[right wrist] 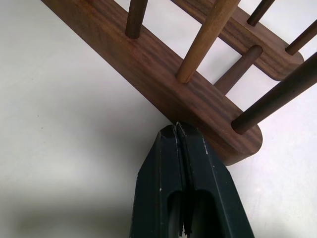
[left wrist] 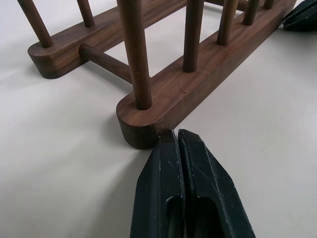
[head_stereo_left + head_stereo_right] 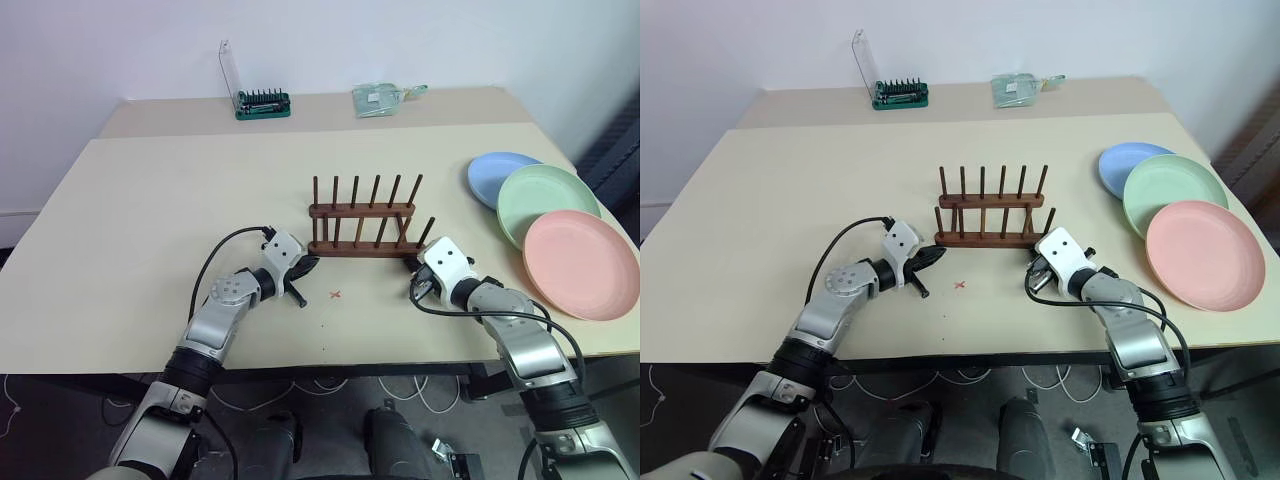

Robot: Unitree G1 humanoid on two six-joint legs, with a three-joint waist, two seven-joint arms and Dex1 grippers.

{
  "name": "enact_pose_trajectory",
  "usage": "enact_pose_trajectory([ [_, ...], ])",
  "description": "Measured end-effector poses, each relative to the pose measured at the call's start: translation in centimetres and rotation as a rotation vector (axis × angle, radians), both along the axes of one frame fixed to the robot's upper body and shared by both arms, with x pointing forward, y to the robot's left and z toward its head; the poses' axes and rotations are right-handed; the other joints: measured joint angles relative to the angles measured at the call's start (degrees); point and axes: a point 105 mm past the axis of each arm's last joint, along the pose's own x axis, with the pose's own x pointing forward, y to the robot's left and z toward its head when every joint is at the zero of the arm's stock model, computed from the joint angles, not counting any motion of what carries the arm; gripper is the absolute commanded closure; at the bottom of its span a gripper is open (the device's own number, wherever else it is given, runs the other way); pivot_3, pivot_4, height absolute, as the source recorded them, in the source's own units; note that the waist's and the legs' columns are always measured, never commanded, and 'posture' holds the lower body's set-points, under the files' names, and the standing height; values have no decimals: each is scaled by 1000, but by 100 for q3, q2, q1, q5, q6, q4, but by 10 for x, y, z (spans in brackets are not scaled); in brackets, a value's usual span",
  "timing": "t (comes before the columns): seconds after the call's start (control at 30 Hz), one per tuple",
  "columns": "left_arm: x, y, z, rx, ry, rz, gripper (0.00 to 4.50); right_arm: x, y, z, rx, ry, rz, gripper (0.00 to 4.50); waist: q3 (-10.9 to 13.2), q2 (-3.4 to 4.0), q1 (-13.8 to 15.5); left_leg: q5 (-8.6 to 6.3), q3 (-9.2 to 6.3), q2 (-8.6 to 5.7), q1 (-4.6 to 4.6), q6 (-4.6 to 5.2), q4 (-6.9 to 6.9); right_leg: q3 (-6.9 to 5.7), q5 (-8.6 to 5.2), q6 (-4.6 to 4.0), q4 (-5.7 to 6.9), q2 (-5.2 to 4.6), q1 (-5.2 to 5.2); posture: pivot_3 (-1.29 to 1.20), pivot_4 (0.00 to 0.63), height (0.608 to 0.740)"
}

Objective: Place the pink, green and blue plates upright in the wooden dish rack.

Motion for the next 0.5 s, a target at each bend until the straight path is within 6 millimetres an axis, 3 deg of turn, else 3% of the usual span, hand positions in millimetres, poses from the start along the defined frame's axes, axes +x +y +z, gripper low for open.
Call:
enact_pose_trajectory([
  [0.07,-5,0,-1,-5,1,-18,4446,-10,-2,0,14,26,24,4500,0,0,15,-2,-3,-1,-4,-1,-3,0,0,-2,0,-1,-1,0,150,740],
  [0.17,-23,6,-1,-56,26,-79,4500,-43,-17,12,73,97,70,3185,2,2,27,-19,-5,-2,-19,-7,4,1,-2,2,-6,-4,-9,0,150,740],
  [0.3,-39,0,-2,-82,68,-183,4500,-57,-52,61,29,4,-1,1243,3,-2,41,-19,-3,-3,-38,-7,20,-1,-3,3,-8,-3,-17,0,150,740],
  [0.37,-49,-11,-2,-96,84,-262,4500,-63,-68,73,-1,-26,-63,277,4,-3,52,-20,-2,-1,-40,-7,20,-1,-4,3,-8,-3,-17,0,150,740],
  [0.5,-65,-28,-2,-101,108,-412,4500,-80,-104,64,-72,16,-218,277,4,-3,137,-20,2,-3,-57,-6,23,-1,-3,2,-14,-5,-32,0,150,740],
])
